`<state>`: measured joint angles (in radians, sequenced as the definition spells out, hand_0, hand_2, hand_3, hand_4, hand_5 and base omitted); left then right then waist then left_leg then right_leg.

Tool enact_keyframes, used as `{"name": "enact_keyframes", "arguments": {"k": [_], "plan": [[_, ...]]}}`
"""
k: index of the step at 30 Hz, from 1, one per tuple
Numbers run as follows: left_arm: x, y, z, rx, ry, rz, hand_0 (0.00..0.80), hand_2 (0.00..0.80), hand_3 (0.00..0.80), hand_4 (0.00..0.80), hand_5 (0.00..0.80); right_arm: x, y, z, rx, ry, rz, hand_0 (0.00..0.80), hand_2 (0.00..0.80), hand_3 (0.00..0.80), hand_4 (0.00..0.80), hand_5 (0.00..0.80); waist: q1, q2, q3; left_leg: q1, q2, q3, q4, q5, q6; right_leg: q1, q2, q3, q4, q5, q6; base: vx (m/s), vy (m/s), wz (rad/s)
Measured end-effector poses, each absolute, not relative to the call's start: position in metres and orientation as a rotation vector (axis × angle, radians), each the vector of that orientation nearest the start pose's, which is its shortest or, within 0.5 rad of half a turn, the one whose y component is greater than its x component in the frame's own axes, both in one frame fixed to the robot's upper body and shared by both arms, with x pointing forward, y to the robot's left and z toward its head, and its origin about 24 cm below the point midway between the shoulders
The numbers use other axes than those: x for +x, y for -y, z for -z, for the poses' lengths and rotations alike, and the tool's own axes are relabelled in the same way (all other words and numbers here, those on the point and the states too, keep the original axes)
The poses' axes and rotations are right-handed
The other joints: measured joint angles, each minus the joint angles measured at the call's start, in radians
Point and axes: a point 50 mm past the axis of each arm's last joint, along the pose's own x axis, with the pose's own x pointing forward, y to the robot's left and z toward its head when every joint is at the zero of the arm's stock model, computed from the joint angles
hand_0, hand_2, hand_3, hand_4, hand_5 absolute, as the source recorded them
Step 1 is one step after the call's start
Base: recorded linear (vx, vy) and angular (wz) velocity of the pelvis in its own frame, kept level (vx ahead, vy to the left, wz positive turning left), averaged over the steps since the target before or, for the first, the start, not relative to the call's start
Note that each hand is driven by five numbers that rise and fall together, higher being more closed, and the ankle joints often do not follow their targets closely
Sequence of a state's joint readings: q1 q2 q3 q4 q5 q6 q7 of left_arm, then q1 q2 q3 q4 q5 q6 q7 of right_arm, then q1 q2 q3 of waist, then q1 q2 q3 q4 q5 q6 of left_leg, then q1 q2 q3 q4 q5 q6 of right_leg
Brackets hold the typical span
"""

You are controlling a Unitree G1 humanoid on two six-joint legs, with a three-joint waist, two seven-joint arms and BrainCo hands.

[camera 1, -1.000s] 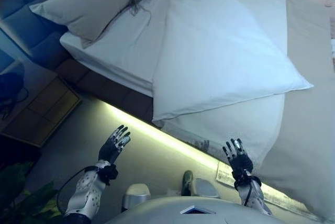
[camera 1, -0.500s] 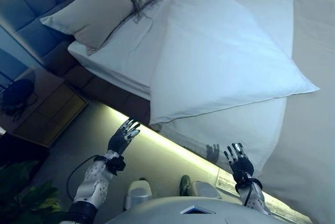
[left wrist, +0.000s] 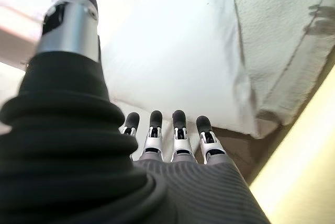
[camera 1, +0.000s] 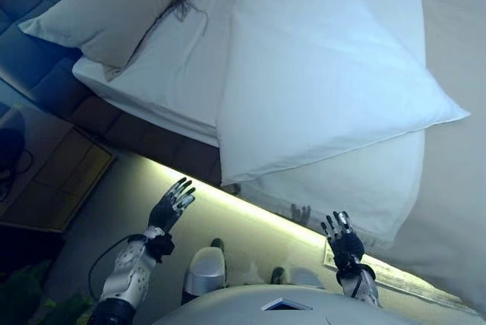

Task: Make the bed neatly

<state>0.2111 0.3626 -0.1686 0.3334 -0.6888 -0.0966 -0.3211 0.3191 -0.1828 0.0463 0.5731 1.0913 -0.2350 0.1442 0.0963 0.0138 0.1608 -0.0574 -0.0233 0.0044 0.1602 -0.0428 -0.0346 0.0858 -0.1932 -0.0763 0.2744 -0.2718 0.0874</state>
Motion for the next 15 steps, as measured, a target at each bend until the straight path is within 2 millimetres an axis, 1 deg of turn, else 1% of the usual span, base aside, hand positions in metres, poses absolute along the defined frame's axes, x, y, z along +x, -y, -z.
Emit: {"name": "enact_keyframes", "arguments": {"k": [2, 3, 5, 7, 9, 11, 12, 13, 14, 15], "plan": [[0.175, -0.207, 0.053, -0.364, -0.406, 0.192, 0.000, 0.000, 0.000, 0.000, 0.000, 0.116, 0.214, 0.105, 0.819, -0.456, 0.440, 0.000, 0.000, 0.000, 0.000, 0.000, 0.006, 0.008, -0.009, 0.029, -0.020, 0.024, -0.011, -0.020, 0.035, -0.033, -0.033, -0.021, 0.088, 0.013, -0.016, 0.420, 0.224, -0.22], [0.176, -0.208, 0.052, -0.358, -0.404, 0.193, 0.000, 0.000, 0.000, 0.000, 0.000, 0.120, 0.204, 0.104, 0.828, -0.457, 0.402, 0.000, 0.000, 0.000, 0.000, 0.000, 0.008, 0.004, -0.019, 0.033, -0.031, 0.024, -0.011, -0.030, 0.048, -0.055, -0.051, -0.028, 0.139, 0.017, -0.022, 0.366, 0.198, -0.05], [0.183, -0.206, 0.049, -0.352, -0.385, 0.199, 0.000, 0.000, 0.000, 0.000, 0.000, 0.126, 0.191, 0.104, 0.845, -0.459, 0.367, 0.000, 0.000, 0.000, 0.000, 0.000, 0.012, -0.003, -0.025, 0.043, -0.049, 0.024, -0.007, -0.047, 0.066, -0.084, -0.070, -0.042, 0.213, 0.036, -0.028, 0.345, 0.193, 0.07], [0.188, -0.206, 0.049, -0.341, -0.385, 0.194, 0.000, 0.000, 0.000, 0.000, 0.000, 0.130, 0.185, 0.103, 0.853, -0.463, 0.355, 0.000, 0.000, 0.000, 0.000, 0.000, 0.014, 0.000, -0.032, 0.060, -0.063, 0.018, -0.010, -0.058, 0.081, -0.110, -0.092, -0.044, 0.286, 0.069, -0.029, 0.289, 0.172, 0.14], [0.185, -0.209, 0.051, -0.335, -0.399, 0.169, 0.000, 0.000, 0.000, 0.000, 0.000, 0.129, 0.186, 0.104, 0.847, -0.468, 0.363, 0.000, 0.000, 0.000, 0.000, 0.000, 0.011, 0.012, -0.045, 0.074, -0.066, 0.011, -0.012, -0.065, 0.093, -0.135, -0.095, -0.043, 0.343, 0.128, -0.013, 0.258, 0.107, 0.11], [0.181, -0.211, 0.054, -0.332, -0.412, 0.150, 0.000, 0.000, 0.000, 0.000, 0.000, 0.128, 0.187, 0.104, 0.837, -0.476, 0.361, 0.000, 0.000, 0.000, 0.000, 0.000, 0.010, 0.018, -0.049, 0.094, -0.061, 0.015, -0.016, -0.072, 0.105, -0.168, -0.109, -0.044, 0.417, 0.170, -0.022, 0.237, -0.044, -0.08], [0.176, -0.213, 0.056, -0.329, -0.426, 0.132, 0.000, 0.000, 0.000, 0.000, 0.000, 0.127, 0.186, 0.105, 0.835, -0.482, 0.357, 0.000, 0.000, 0.000, 0.000, 0.000, 0.009, 0.021, -0.053, 0.102, -0.056, 0.024, -0.023, -0.074, 0.107, -0.187, -0.109, -0.047, 0.443, 0.165, -0.022, 0.194, -0.101, -0.15], [0.171, -0.214, 0.059, -0.329, -0.441, 0.117, 0.000, 0.000, 0.000, 0.000, 0.000, 0.126, 0.185, 0.105, 0.835, -0.487, 0.354, 0.000, 0.000, 0.000, 0.000, 0.000, 0.008, 0.025, -0.062, 0.099, -0.052, 0.026, -0.024, -0.074, 0.108, -0.198, -0.107, -0.051, 0.440, 0.166, -0.023, 0.215, -0.174, -0.14], [0.169, -0.214, 0.061, -0.328, -0.451, 0.105, 0.000, 0.000, 0.000, 0.000, 0.000, 0.125, 0.185, 0.106, 0.834, -0.492, 0.354, 0.000, 0.000, 0.000, 0.000, 0.000, 0.000, 0.020, -0.064, 0.108, -0.048, 0.030, -0.028, -0.074, 0.109, -0.207, -0.108, -0.059, 0.420, 0.157, -0.018, 0.264, -0.234, -0.38], [0.165, -0.215, 0.063, -0.329, -0.462, 0.084, 0.000, 0.000, 0.000, 0.000, 0.000, 0.125, 0.186, 0.107, 0.828, -0.496, 0.354, 0.000, 0.000, 0.000, 0.000, 0.000, 0.007, 0.026, -0.065, 0.121, -0.033, 0.052, -0.040, -0.078, 0.111, -0.231, -0.104, -0.081, 0.363, 0.131, -0.004, 0.271, -0.287, -0.58]]}}
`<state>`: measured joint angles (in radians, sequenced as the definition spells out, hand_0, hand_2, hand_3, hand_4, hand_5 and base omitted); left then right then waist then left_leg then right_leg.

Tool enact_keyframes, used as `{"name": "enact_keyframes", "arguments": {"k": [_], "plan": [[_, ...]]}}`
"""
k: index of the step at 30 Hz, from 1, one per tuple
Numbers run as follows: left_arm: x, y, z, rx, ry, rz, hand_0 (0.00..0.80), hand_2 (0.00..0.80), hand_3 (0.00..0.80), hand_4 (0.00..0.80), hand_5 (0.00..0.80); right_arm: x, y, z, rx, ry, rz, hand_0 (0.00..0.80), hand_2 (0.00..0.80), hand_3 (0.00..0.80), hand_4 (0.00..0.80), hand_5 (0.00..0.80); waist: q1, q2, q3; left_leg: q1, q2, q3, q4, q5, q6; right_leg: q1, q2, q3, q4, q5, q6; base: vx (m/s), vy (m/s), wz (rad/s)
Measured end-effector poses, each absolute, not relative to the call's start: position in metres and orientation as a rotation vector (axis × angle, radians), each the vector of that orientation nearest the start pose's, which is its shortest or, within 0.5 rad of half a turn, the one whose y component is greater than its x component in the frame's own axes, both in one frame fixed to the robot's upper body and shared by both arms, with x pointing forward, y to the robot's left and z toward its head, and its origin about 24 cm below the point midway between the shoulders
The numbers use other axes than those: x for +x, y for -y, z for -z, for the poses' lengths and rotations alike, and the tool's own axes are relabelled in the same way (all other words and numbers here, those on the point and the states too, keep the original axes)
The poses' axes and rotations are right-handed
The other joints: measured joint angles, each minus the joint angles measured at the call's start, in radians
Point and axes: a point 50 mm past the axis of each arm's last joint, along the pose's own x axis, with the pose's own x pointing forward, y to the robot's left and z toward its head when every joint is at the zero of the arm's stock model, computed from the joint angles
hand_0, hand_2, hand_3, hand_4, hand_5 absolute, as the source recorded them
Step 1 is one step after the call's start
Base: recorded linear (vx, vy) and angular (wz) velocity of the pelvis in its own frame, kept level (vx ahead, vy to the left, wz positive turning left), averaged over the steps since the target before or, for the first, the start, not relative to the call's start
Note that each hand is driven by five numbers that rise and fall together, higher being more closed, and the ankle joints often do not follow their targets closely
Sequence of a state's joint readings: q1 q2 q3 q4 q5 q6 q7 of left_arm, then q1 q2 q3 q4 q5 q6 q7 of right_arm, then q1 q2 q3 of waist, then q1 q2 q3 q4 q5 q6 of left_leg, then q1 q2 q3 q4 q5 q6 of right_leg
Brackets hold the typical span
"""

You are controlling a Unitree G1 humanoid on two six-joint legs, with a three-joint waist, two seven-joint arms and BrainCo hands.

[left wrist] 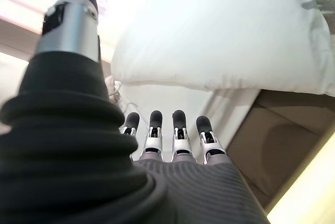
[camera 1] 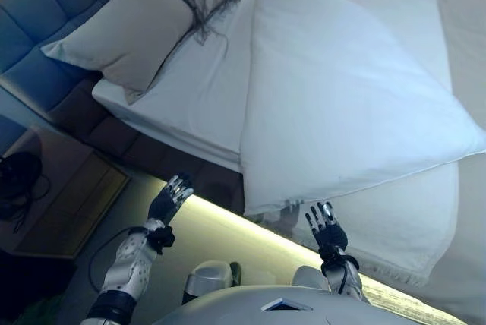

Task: Make the bed neatly

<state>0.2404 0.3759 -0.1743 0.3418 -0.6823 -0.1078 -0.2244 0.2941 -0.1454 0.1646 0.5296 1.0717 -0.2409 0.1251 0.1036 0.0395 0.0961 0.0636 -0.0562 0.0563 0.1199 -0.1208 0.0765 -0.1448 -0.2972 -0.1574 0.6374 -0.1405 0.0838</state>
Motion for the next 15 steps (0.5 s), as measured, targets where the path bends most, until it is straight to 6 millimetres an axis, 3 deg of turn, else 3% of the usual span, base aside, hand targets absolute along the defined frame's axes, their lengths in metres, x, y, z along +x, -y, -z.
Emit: {"name": "enact_keyframes", "arguments": {"k": [2, 3, 5, 7, 8, 9, 12, 15], "plan": [[0.161, -0.217, 0.065, -0.326, -0.477, 0.060, 0.000, 0.000, 0.000, 0.000, 0.000, 0.127, 0.190, 0.105, 0.814, -0.490, 0.347, 0.000, 0.000, 0.000, 0.000, 0.000, -0.012, 0.006, 0.001, 0.004, 0.021, 0.030, -0.020, -0.002, -0.015, -0.031, 0.025, -0.014, -0.194, 0.009, 0.034, 0.220, -0.239, -0.60], [0.162, -0.217, 0.064, -0.324, -0.472, 0.057, 0.000, 0.000, 0.000, 0.000, 0.000, 0.125, 0.193, 0.106, 0.805, -0.497, 0.348, 0.000, 0.000, 0.000, 0.000, 0.000, -0.024, -0.008, 0.000, 0.005, 0.022, 0.040, -0.029, 0.000, -0.018, -0.053, 0.027, -0.011, -0.272, 0.026, 0.053, 0.214, -0.205, -0.27], [0.159, -0.220, 0.064, -0.320, -0.471, 0.050, 0.000, 0.000, 0.000, 0.000, 0.000, 0.117, 0.198, 0.111, 0.792, -0.525, 0.371, 0.000, 0.000, 0.000, 0.000, 0.000, -0.057, -0.039, -0.002, 0.013, 0.022, 0.026, -0.049, 0.008, -0.038, -0.075, 0.037, 0.004, -0.378, 0.073, 0.076, 0.196, -0.213, 0.13], [0.159, -0.223, 0.063, -0.320, -0.459, 0.058, 0.000, 0.000, 0.000, 0.000, 0.000, 0.102, 0.201, 0.117, 0.792, -0.558, 0.408, 0.000, 0.000, 0.000, 0.000, 0.000, -0.065, -0.073, -0.015, 0.016, 0.025, 0.000, -0.051, 0.002, -0.066, -0.068, 0.037, 0.018, -0.447, 0.112, 0.076, 0.170, -0.282, 0.44], [0.159, -0.225, 0.062, -0.323, -0.452, 0.048, 0.000, 0.000, 0.000, 0.000, 0.000, 0.096, 0.203, 0.120, 0.790, -0.579, 0.421, 0.000, 0.000, 0.000, 0.000, 0.000, -0.062, -0.082, -0.023, 0.017, 0.038, -0.014, -0.049, -0.003, -0.083, -0.060, 0.051, 0.012, -0.461, 0.170, 0.061, 0.159, -0.299, 0.54], [0.155, -0.226, 0.063, -0.324, -0.462, 0.042, 0.000, 0.000, 0.000, 0.000, 0.000, 0.092, 0.206, 0.122, 0.787, -0.588, 0.444, 0.000, 0.000, 0.000, 0.000, 0.000, -0.064, -0.079, -0.026, 0.022, 0.060, -0.035, -0.048, -0.006, -0.098, -0.037, 0.082, 0.008, -0.476, 0.210, 0.019, 0.128, -0.250, 0.45], [0.147, -0.224, 0.067, -0.339, -0.479, 0.031, 0.000, 0.000, 0.000, 0.000, 0.000, 0.092, 0.220, 0.119, 0.755, -0.575, 0.440, 0.000, 0.000, 0.000, 0.000, 0.000, -0.060, -0.036, -0.029, 0.034, 0.138, -0.045, -0.058, -0.006, -0.114, 0.002, 0.162, -0.025, -0.514, 0.201, -0.022, 0.104, -0.281, 0.19], [0.150, -0.223, 0.066, -0.343, -0.469, 0.047, 0.000, 0.000, 0.000, 0.000, 0.000, 0.103, 0.227, 0.113, 0.738, -0.541, 0.416, 0.000, 0.000, 0.000, 0.000, 0.000, -0.060, -0.020, -0.036, 0.033, 0.180, -0.040, -0.061, -0.002, -0.114, 0.027, 0.211, -0.052, -0.550, 0.204, -0.050, 0.033, -0.223, 0.13]]}}
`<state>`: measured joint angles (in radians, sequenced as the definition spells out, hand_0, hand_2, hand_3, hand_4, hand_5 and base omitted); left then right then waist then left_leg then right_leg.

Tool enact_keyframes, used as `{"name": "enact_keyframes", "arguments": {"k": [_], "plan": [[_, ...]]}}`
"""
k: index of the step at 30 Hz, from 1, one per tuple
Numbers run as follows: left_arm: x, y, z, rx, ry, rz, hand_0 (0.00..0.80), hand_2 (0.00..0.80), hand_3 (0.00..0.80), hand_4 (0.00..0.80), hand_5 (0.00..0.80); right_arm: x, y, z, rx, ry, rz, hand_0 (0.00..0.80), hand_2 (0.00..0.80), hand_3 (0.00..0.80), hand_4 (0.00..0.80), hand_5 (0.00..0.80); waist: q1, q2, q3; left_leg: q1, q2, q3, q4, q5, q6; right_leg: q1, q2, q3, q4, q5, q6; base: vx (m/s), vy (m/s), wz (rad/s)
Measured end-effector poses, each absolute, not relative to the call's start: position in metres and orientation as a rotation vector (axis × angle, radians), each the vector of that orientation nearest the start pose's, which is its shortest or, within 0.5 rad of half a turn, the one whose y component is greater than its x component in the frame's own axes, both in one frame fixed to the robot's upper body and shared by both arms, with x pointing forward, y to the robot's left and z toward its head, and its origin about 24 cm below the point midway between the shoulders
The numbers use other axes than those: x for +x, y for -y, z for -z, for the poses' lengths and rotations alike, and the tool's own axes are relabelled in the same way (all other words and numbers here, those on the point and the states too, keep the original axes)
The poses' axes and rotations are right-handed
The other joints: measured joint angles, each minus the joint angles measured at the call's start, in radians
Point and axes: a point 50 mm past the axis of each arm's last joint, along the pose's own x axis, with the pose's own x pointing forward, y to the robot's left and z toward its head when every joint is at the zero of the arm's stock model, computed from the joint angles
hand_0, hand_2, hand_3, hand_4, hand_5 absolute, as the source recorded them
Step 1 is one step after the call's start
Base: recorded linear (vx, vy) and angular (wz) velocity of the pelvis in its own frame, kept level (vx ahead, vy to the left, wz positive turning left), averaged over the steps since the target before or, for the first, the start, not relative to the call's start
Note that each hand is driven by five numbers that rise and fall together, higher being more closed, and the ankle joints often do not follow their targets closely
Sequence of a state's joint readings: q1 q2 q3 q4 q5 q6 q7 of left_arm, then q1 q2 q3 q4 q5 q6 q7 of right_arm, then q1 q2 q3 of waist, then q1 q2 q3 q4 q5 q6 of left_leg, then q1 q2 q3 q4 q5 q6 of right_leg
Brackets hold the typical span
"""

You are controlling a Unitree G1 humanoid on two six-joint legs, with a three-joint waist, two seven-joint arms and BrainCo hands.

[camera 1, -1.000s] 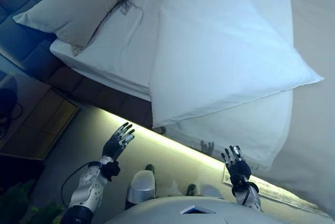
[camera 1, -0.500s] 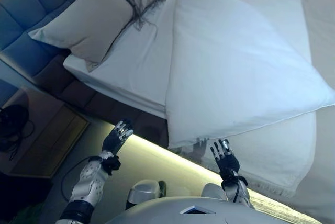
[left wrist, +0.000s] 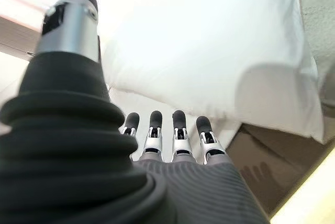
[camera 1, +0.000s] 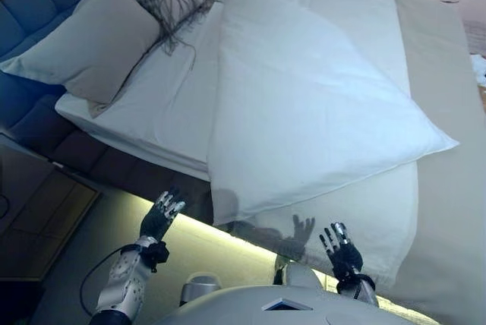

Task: Make the bed neatly

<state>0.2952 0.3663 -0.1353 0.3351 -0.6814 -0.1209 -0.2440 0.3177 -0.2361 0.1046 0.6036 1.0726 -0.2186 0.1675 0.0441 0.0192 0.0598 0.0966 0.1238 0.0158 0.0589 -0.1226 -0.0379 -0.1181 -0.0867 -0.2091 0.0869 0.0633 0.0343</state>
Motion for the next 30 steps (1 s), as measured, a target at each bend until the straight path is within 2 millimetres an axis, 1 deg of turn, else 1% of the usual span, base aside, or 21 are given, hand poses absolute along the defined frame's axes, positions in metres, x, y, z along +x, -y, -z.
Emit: {"name": "enact_keyframes", "arguments": {"k": [2, 4, 5, 7, 8, 10, 11, 12, 13, 14, 15, 16, 17, 18, 19, 20, 22, 23, 24, 26, 30], "plan": [[0.152, -0.221, 0.066, -0.346, -0.466, 0.051, 0.000, 0.000, 0.000, 0.000, 0.000, 0.106, 0.227, 0.112, 0.735, -0.537, 0.409, 0.000, 0.000, 0.000, 0.000, 0.000, -0.001, -0.003, 0.001, -0.005, 0.017, -0.001, 0.021, 0.003, -0.001, 0.018, 0.017, -0.015, -0.017, -0.002, -0.007, -0.008, -0.187, 0.11], [0.152, -0.221, 0.065, -0.346, -0.464, 0.053, 0.000, 0.000, 0.000, 0.000, 0.000, 0.109, 0.227, 0.111, 0.742, -0.531, 0.412, 0.000, 0.000, 0.000, 0.000, 0.000, 0.000, -0.014, 0.009, -0.012, 0.020, 0.000, 0.069, 0.003, -0.001, 0.026, 0.021, -0.021, -0.018, -0.011, -0.021, -0.012, -0.135, 0.10], [0.152, -0.221, 0.066, -0.345, -0.466, 0.054, 0.000, 0.000, 0.000, 0.000, 0.000, 0.111, 0.228, 0.111, 0.746, -0.528, 0.420, 0.000, 0.000, 0.000, 0.000, 0.000, -0.001, -0.020, 0.012, -0.032, 0.017, 0.004, 0.110, 0.002, -0.001, 0.026, 0.016, -0.020, -0.017, -0.017, -0.029, -0.028, -0.055, 0.05], [0.155, -0.219, 0.066, -0.341, -0.465, 0.067, 0.000, 0.000, 0.000, 0.000, 0.000, 0.116, 0.230, 0.110, 0.741, -0.519, 0.429, 0.000, 0.000, 0.000, 0.000, 0.000, -0.001, -0.020, 0.021, -0.076, 0.017, 0.010, 0.185, 0.002, -0.001, 0.024, 0.010, -0.020, -0.014, -0.018, -0.030, -0.034, 0.050, 0.05], [0.158, -0.216, 0.065, -0.339, -0.460, 0.083, 0.000, 0.000, 0.000, 0.000, 0.000, 0.117, 0.233, 0.109, 0.739, -0.512, 0.442, 0.000, 0.000, 0.000, 0.000, 0.000, -0.001, -0.018, 0.029, -0.077, 0.018, 0.010, 0.192, 0.001, -0.001, 0.025, 0.010, -0.020, -0.008, -0.018, -0.030, -0.030, 0.157, 0.10], [0.165, -0.204, 0.063, -0.328, -0.449, 0.140, 0.000, 0.000, 0.000, 0.000, 0.000, 0.120, 0.243, 0.107, 0.730, -0.486, 0.478, 0.000, 0.000, 0.000, 0.000, 0.000, -0.003, 0.016, 0.040, -0.091, 0.030, 0.011, 0.148, -0.024, -0.011, -0.007, 0.012, -0.031, 0.016, -0.020, -0.034, -0.012, 0.194, 0.23], [0.176, -0.197, 0.060, -0.306, -0.429, 0.180, 0.000, 0.000, 0.000, 0.000, 0.000, 0.125, 0.249, 0.105, 0.714, -0.473, 0.492, 0.000, 0.000, 0.000, 0.000, 0.000, -0.004, 0.034, 0.056, -0.107, 0.028, 0.009, 0.126, -0.032, -0.013, -0.034, 0.008, -0.025, 0.025, -0.014, -0.031, 0.008, 0.184, 0.21], [0.187, -0.191, 0.056, -0.293, -0.409, 0.206, 0.000, 0.000, 0.000, 0.000, 0.000, 0.131, 0.255, 0.105, 0.702, -0.467, 0.510, 0.000, 0.000, 0.000, 0.000, 0.000, -0.003, 0.042, 0.071, -0.112, 0.017, 0.017, 0.103, -0.010, -0.031, -0.062, -0.005, -0.017, 0.021, -0.004, -0.016, 0.015, 0.196, -0.04], [0.193, -0.191, 0.054, -0.282, -0.396, 0.211, 0.000, 0.000, 0.000, 0.000, 0.000, 0.137, 0.260, 0.107, 0.700, -0.471, 0.540, 0.000, 0.000, 0.000, 0.000, 0.000, 0.001, 0.051, 0.088, -0.116, 0.014, 0.040, 0.082, 0.010, -0.036, -0.068, -0.013, -0.024, -0.001, -0.004, -0.014, 0.013, 0.221, -0.32], [0.197, -0.192, 0.054, -0.274, -0.391, 0.208, 0.000, 0.000, 0.000, 0.000, 0.000, 0.146, 0.265, 0.107, 0.721, -0.457, 0.579, 0.000, 0.000, 0.000, 0.000, 0.000, 0.006, 0.078, 0.098, -0.124, 0.032, 0.067, 0.066, 0.023, -0.054, -0.071, -0.015, -0.039, 0.002, -0.011, -0.003, -0.004, 0.230, -0.41], [0.198, -0.193, 0.053, -0.266, -0.387, 0.203, 0.000, 0.000, 0.000, 0.000, 0.000, 0.150, 0.270, 0.107, 0.741, -0.440, 0.608, 0.000, 0.000, 0.000, 0.000, 0.000, 0.022, 0.089, 0.108, -0.133, 0.043, 0.104, 0.068, 0.029, -0.061, -0.117, -0.033, -0.041, 0.134, -0.048, -0.017, -0.034, 0.195, -0.23], [0.202, -0.194, 0.048, -0.253, -0.367, 0.214, 0.000, 0.000, 0.000, 0.000, 0.000, 0.150, 0.276, 0.108, 0.754, -0.429, 0.640, 0.000, 0.000, 0.000, 0.000, 0.000, 0.021, 0.068, 0.110, -0.143, 0.024, 0.114, 0.075, 0.028, -0.066, -0.151, -0.077, -0.042, 0.251, -0.109, -0.009, -0.045, 0.169, -0.16], [0.205, -0.197, 0.045, -0.232, -0.360, 0.220, 0.000, 0.000, 0.000, 0.000, 0.000, 0.146, 0.286, 0.109, 0.752, -0.426, 0.687, 0.000, 0.000, 0.000, 0.000, 0.000, 0.025, 0.043, 0.120, -0.145, -0.011, 0.109, 0.082, 0.027, -0.070, -0.152, -0.105, -0.035, 0.234, -0.144, 0.014, -0.036, 0.125, -0.20], [0.202, -0.199, 0.046, -0.224, -0.371, 0.214, 0.000, 0.000, 0.000, 0.000, 0.000, 0.149, 0.296, 0.106, 0.748, -0.407, 0.720, 0.000, 0.000, 0.000, 0.000, 0.000, 0.028, 0.047, 0.132, -0.153, -0.014, 0.084, 0.074, 0.028, -0.062, -0.146, -0.103, -0.043, 0.202, -0.125, 0.019, -0.089, 0.118, -0.36], [0.200, -0.203, 0.047, -0.214, -0.380, 0.205, 0.000, 0.000, 0.000, 0.000, 0.000, 0.154, 0.301, 0.102, 0.749, -0.378, 0.729, 0.000, 0.000, 0.000, 0.000, 0.000, 0.028, 0.053, 0.133, -0.158, -0.013, 0.087, 0.068, 0.031, -0.059, -0.149, -0.105, -0.048, 0.181, -0.091, 0.011, -0.127, 0.095, -0.29], [0.200, -0.205, 0.046, -0.209, -0.379, 0.199, 0.000, 0.000, 0.000, 0.000, 0.000, 0.157, 0.305, 0.098, 0.747, -0.356, 0.734, 0.000, 0.000, 0.000, 0.000, 0.000, 0.025, 0.052, 0.145, -0.172, -0.016, 0.090, 0.071, 0.032, -0.058, -0.153, -0.106, -0.046, 0.172, -0.081, 0.018, -0.189, 0.065, -0.16], [0.210, -0.204, 0.039, -0.202, -0.339, 0.210, 0.000, 0.000, 0.000, 0.000, 0.000, 0.164, 0.315, 0.090, 0.739, -0.310, 0.735, 0.000, 0.000, 0.000, 0.000, 0.000, 0.024, 0.059, 0.169, -0.216, -0.024, 0.090, 0.091, 0.037, -0.062, -0.180, -0.112, -0.047, 0.152, -0.055, 0.019, -0.127, 0.010, 0.01], [0.216, -0.203, 0.034, -0.200, -0.313, 0.213, 0.000, 0.000, 0.000, 0.000, 0.000, 0.167, 0.318, 0.086, 0.737, -0.292, 0.733, 0.000, 0.000, 0.000, 0.000, 0.000, 0.026, 0.057, 0.190, -0.235, -0.027, 0.089, 0.096, 0.040, -0.058, -0.192, -0.113, -0.049, 0.137, -0.038, 0.018, -0.056, -0.011, 0.10], [0.222, -0.202, 0.029, -0.205, -0.289, 0.213, 0.000, 0.000, 0.000, 0.000, 0.000, 0.171, 0.318, 0.084, 0.742, -0.279, 0.726, 0.000, 0.000, 0.000, 0.000, 0.000, 0.027, 0.058, 0.206, -0.253, -0.028, 0.085, 0.099, 0.043, -0.055, -0.196, -0.113, -0.053, 0.120, -0.021, 0.017, -0.032, -0.015, 0.08], [0.227, -0.201, 0.025, -0.215, -0.272, 0.215, 0.000, 0.000, 0.000, 0.000, 0.000, 0.176, 0.316, 0.082, 0.748, -0.262, 0.703, 0.000, 0.000, 0.000, 0.000, 0.000, 0.028, 0.061, 0.226, -0.267, -0.030, 0.079, 0.100, 0.045, -0.053, -0.196, -0.112, -0.062, 0.095, -0.006, 0.018, -0.004, -0.017, 0.07], [0.233, -0.200, 0.020, -0.217, -0.239, 0.220, 0.000, 0.000, 0.000, 0.000, 0.000, 0.191, 0.320, 0.072, 0.750, -0.206, 0.673, 0.000, 0.000, 0.000, 0.000, 0.000, 0.031, 0.073, 0.261, -0.277, -0.030, 0.065, 0.105, 0.044, -0.053, -0.190, -0.111, -0.075, 0.085, -0.004, 0.019, 0.011, 0.008, 0.10]]}}
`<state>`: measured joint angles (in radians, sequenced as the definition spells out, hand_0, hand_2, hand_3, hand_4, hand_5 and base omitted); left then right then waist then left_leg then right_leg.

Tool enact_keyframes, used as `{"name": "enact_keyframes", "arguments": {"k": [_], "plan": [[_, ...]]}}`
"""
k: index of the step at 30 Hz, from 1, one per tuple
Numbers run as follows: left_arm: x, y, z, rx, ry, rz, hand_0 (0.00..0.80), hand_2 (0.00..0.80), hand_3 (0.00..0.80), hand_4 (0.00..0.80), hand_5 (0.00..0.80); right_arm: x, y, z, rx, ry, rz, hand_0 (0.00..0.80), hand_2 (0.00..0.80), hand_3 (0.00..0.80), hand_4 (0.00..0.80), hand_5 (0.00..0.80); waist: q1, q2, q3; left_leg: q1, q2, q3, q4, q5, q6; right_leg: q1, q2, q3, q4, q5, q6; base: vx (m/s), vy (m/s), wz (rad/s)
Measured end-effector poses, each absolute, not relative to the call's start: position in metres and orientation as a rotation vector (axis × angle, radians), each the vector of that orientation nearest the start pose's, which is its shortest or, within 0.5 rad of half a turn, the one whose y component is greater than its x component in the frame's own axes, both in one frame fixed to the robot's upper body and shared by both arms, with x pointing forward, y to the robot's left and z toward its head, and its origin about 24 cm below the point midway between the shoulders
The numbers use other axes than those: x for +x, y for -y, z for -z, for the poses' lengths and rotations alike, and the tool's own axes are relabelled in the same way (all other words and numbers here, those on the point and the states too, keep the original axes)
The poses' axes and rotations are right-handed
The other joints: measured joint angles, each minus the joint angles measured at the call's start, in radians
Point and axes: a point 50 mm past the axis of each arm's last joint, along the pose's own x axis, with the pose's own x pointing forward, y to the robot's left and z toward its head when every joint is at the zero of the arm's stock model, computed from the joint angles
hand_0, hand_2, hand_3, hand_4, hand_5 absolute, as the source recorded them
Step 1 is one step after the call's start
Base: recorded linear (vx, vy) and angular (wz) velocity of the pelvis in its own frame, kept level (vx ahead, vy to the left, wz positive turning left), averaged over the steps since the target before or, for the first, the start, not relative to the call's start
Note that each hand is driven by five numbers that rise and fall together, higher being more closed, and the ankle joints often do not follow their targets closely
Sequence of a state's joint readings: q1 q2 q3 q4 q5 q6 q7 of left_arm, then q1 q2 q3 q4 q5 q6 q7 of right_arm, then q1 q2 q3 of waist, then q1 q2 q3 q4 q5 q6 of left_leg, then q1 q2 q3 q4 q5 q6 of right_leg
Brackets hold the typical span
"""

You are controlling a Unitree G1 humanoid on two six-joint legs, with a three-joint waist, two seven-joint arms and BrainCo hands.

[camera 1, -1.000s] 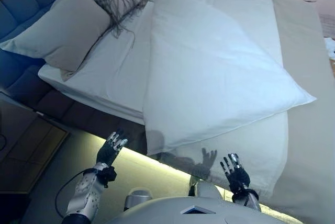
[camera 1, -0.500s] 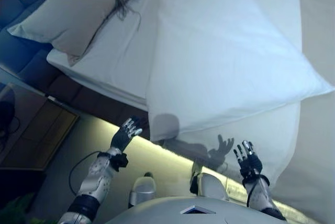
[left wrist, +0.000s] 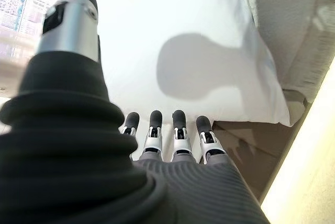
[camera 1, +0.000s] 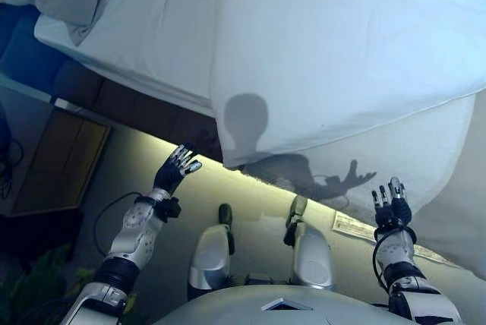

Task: Make the bed neatly

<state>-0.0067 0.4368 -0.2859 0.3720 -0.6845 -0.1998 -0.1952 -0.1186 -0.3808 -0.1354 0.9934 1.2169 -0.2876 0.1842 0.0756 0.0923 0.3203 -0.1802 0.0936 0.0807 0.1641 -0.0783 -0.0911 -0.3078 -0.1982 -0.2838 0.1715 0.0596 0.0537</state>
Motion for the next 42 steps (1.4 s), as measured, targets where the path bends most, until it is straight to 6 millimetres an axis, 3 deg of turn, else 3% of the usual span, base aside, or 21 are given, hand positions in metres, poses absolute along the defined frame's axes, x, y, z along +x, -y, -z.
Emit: {"name": "enact_keyframes", "arguments": {"k": [6, 11, 19, 27, 42], "plan": [[0.247, -0.196, 0.006, -0.206, -0.174, 0.253, 0.000, 0.000, 0.000, 0.000, 0.000, 0.189, 0.359, 0.058, 0.830, -0.121, 0.774, 0.000, 0.000, 0.000, 0.000, 0.000, 0.039, 0.005, 0.064, -0.072, -0.001, -0.037, 0.066, -0.007, 0.001, -0.022, -0.004, -0.022, 0.004, 0.007, -0.005, -0.012, -0.010, 0.14], [0.252, -0.202, -0.001, -0.205, -0.155, 0.255, 0.000, 0.000, 0.000, 0.000, 0.000, 0.189, 0.377, 0.051, 0.941, -0.090, 0.848, 0.000, 0.000, 0.000, 0.000, 0.000, 0.084, 0.001, 0.103, -0.152, -0.004, -0.060, 0.117, -0.008, 0.001, -0.062, -0.006, -0.034, -0.004, 0.027, -0.007, 0.000, -0.025, 0.11], [0.257, -0.195, -0.025, -0.203, -0.071, 0.326, 0.000, 0.000, 0.000, 0.000, 0.000, 0.196, 0.389, 0.038, 0.990, -0.104, 0.824, 0.000, 0.000, 0.000, 0.000, 0.000, 0.136, 0.008, 0.125, -0.219, -0.033, -0.095, 0.139, 0.002, 0.015, -0.080, -0.025, -0.059, -0.039, 0.060, 0.000, 0.027, 0.005, 0.15], [0.257, -0.197, -0.026, -0.202, -0.074, 0.331, 0.000, 0.000, 0.000, 0.000, 0.000, 0.222, 0.393, 0.015, 1.015, -0.063, 0.740, 0.000, 0.000, 0.000, 0.000, 0.000, 0.160, 0.009, 0.128, -0.231, -0.049, -0.137, 0.141, 0.006, 0.019, -0.059, -0.035, -0.079, -0.046, 0.062, 0.010, 0.082, -0.005, 0.16], [0.257, -0.200, -0.028, -0.192, -0.070, 0.341, 0.000, 0.000, 0.000, 0.000, 0.000, 0.235, 0.396, 0.001, 1.171, -0.078, 0.696, 0.000, 0.000, 0.000, 0.000, 0.000, 0.191, 0.017, 0.129, -0.313, -0.112, -0.169, 0.145, 0.038, 0.050, -0.104, -0.083, -0.084, -0.063, 0.087, 0.040, 0.013, 0.020, 0.12]]}}
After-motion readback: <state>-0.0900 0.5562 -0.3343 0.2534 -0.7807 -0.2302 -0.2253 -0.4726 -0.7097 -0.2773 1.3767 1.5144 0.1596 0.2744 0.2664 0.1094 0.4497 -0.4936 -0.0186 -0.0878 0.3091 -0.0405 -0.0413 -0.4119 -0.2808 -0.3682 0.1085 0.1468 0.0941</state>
